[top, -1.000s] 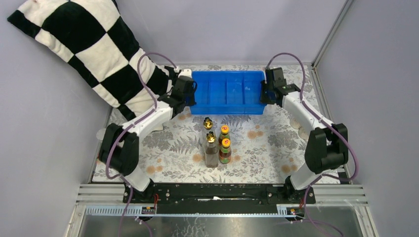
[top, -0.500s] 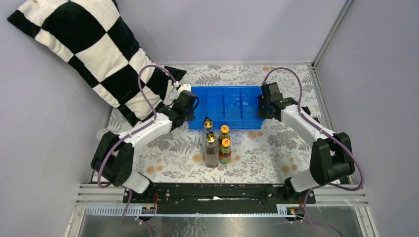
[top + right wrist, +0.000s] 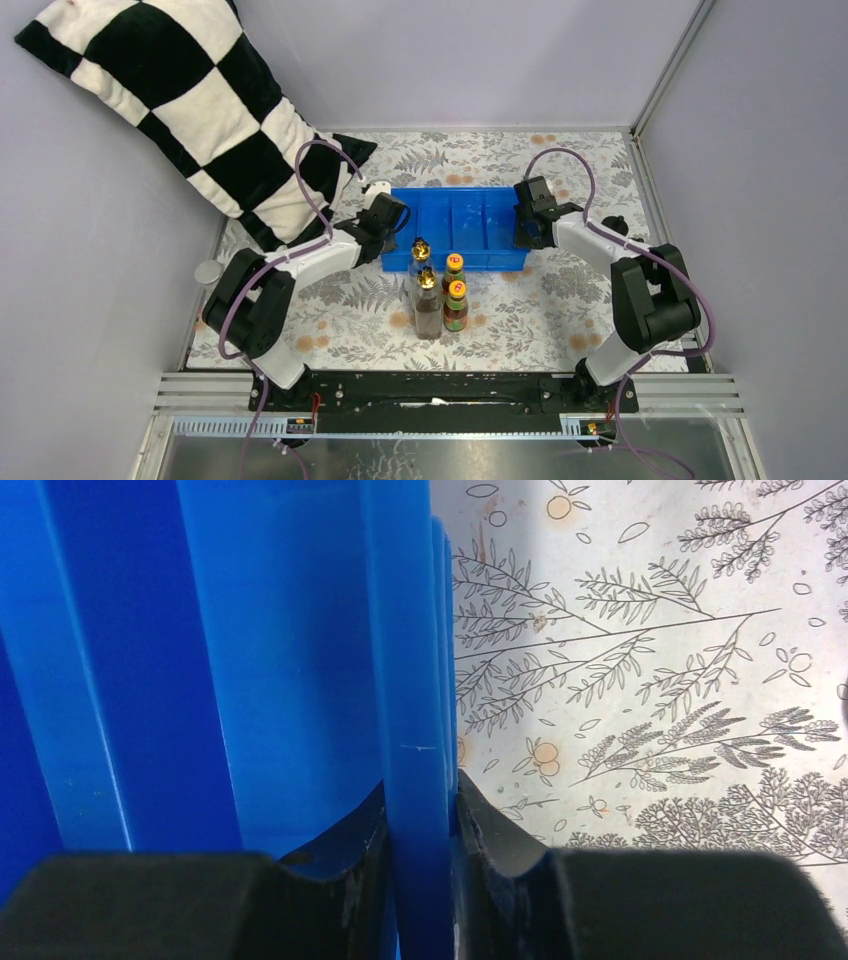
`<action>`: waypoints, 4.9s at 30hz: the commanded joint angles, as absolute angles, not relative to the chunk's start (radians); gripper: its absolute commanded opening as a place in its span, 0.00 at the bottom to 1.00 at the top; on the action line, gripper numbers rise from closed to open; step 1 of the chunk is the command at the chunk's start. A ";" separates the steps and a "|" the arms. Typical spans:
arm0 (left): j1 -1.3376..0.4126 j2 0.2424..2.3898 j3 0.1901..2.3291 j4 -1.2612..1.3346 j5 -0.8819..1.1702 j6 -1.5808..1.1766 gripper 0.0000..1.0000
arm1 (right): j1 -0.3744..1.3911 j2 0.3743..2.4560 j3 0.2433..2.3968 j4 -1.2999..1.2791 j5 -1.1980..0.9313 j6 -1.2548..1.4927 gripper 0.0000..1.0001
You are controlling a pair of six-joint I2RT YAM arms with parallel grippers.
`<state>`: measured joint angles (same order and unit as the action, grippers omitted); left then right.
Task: Organize the condiment bottles
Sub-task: Place the storage box at the center of the board, then pick up the bottle from the center of the board.
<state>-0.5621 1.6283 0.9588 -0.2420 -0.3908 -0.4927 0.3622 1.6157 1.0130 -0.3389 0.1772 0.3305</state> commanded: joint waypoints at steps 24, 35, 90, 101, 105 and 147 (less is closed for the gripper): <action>-0.581 1.395 1.132 -0.416 -0.410 -0.463 0.76 | 0.411 1.418 1.120 -0.383 0.172 0.300 1.00; -0.581 1.104 1.185 -0.506 -0.326 -0.427 0.99 | 0.411 1.154 1.190 -0.478 0.166 0.358 1.00; -0.597 0.886 0.945 -0.385 -0.012 -0.394 0.98 | 0.666 1.046 1.008 -0.434 -0.118 0.196 0.80; -0.596 0.897 0.933 -0.441 -0.075 -0.405 0.98 | 0.825 1.141 1.055 -0.402 0.023 0.159 0.75; -0.597 0.881 0.931 -0.457 -0.098 -0.403 0.98 | 0.863 1.168 1.058 -0.384 0.065 0.149 0.74; -0.597 0.836 0.894 -0.492 -0.083 -0.395 0.98 | 0.942 1.268 1.054 -0.293 0.217 0.139 0.30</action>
<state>-0.5892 0.8482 0.9062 -0.4839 -0.0757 -0.4076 0.9257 1.2690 1.0142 -0.2718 0.1684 0.1532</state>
